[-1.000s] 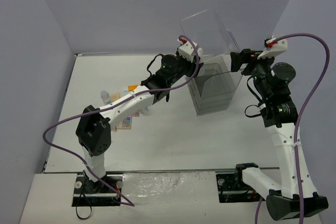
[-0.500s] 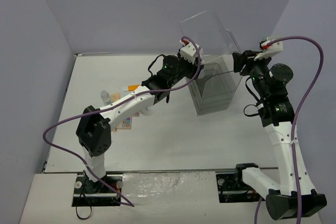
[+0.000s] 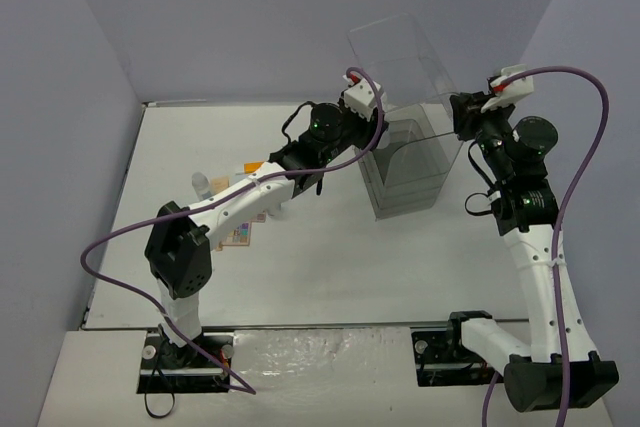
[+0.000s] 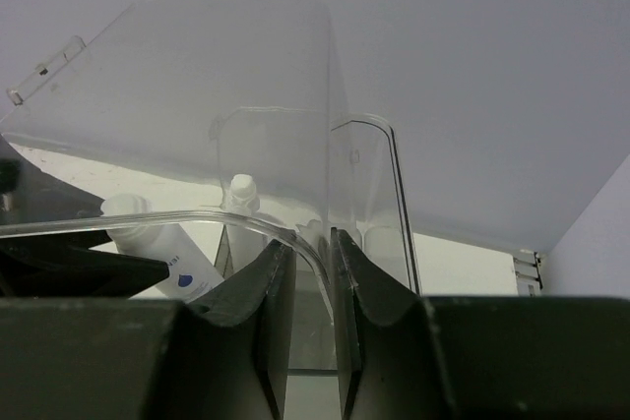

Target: Organize the makeup

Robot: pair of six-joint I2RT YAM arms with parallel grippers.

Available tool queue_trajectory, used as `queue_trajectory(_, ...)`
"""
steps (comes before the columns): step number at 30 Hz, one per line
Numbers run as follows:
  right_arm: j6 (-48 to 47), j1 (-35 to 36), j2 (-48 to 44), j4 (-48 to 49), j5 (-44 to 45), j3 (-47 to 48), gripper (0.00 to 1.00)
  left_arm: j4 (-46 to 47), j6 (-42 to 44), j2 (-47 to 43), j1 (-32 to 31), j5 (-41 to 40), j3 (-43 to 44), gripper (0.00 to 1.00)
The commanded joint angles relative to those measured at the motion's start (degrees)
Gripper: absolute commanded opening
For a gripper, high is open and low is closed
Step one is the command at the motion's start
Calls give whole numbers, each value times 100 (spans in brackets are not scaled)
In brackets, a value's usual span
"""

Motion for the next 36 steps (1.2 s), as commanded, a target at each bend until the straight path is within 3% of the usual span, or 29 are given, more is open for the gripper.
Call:
queue_trajectory(1,-9,-24,18,751,-156,198,6,664,138,-722,-45,-37,492,0)
queue_trajectory(21,81,-59,104,734,-206,238,0,480,68,-1325,152,-265,77,0)
queue_trajectory(36,603,-159,190,736,-163,350,0,815,-170,-1123,385,23,-336,0)
